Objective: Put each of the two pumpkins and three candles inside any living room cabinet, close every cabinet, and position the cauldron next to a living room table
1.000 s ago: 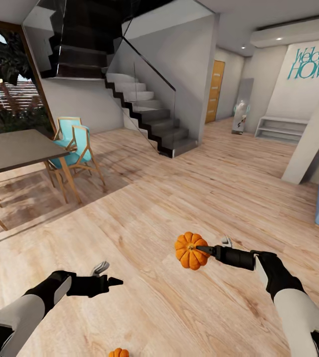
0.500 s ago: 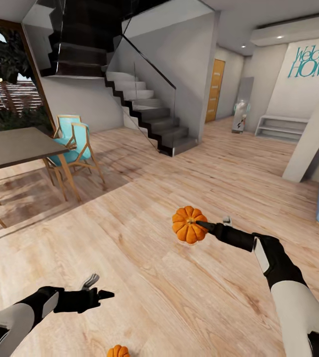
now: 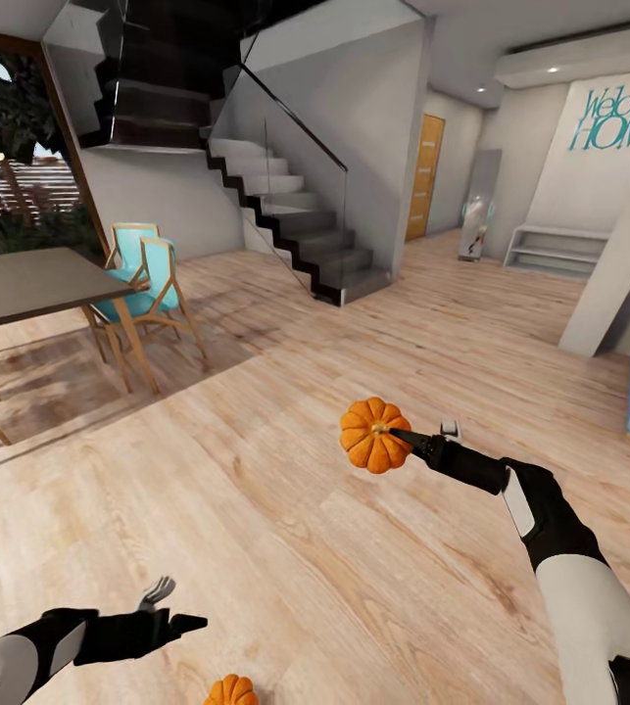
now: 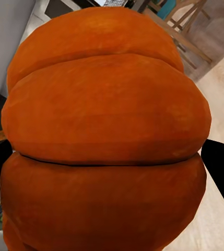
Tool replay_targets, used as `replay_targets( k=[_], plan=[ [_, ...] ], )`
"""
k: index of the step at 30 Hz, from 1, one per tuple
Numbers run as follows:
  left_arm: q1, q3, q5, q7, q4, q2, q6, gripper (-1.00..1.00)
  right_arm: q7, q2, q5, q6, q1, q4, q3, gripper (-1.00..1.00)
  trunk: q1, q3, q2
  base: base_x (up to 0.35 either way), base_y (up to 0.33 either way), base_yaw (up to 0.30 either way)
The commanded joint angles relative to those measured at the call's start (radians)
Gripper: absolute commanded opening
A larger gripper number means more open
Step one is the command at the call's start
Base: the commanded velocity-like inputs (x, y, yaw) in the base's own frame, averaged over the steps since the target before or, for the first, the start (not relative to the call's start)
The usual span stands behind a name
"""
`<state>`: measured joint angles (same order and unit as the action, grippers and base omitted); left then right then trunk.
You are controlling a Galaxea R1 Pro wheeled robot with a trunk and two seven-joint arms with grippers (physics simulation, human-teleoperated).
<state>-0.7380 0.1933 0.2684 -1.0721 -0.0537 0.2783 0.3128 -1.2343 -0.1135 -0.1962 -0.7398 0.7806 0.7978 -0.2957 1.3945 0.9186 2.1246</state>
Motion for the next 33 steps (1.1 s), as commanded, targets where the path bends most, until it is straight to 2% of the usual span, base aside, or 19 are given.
replay_targets(
  k=[1,2,3,4,22,26,28,33],
  plan=[
    [0.000,0.000,-0.021,-0.044,0.000,0.001,-0.022,1.00,-0.003,0.000,-0.003,-0.004,0.000,0.000,0.000,-1.00,0.004,0.003,0.007,0.000,0.000,0.000],
    [0.000,-0.001,-0.044,-0.102,0.000,0.003,-0.044,1.00,-0.004,0.000,-0.003,-0.004,0.000,0.000,0.000,-1.00,0.008,0.006,0.014,0.000,0.000,0.000],
    [0.000,0.000,-0.049,-0.119,0.000,0.004,-0.050,1.00,-0.004,0.000,-0.003,-0.004,0.000,0.000,0.000,-1.00,0.012,0.009,0.021,0.000,0.000,0.000],
    [0.000,0.000,-0.063,-0.164,0.000,0.005,-0.063,1.00,-0.004,0.000,-0.003,-0.004,0.000,0.000,0.000,-1.00,0.015,0.013,0.028,0.000,0.000,0.000],
    [0.011,0.000,-0.071,-0.205,0.000,0.006,-0.103,1.00,-0.004,0.000,-0.003,-0.004,0.000,0.000,0.000,-1.00,0.084,0.069,0.154,0.000,0.000,0.000],
    [0.012,0.000,-0.071,-0.253,0.000,0.007,-0.132,1.00,-0.004,0.000,-0.003,-0.004,0.000,0.000,0.000,-1.00,0.100,0.082,0.182,0.000,0.000,0.000],
    [0.016,0.002,-0.072,-0.318,-0.001,0.014,-0.167,1.00,-0.004,0.000,-0.003,-0.004,0.000,0.000,0.000,-1.00,0.107,0.088,0.196,0.000,0.000,0.000],
    [0.030,0.007,-0.072,-0.386,0.000,0.029,-0.237,1.00,-0.004,-0.001,-0.003,-0.004,0.000,0.000,0.000,-1.00,0.127,0.103,0.231,0.000,0.000,0.000]
  ],
)
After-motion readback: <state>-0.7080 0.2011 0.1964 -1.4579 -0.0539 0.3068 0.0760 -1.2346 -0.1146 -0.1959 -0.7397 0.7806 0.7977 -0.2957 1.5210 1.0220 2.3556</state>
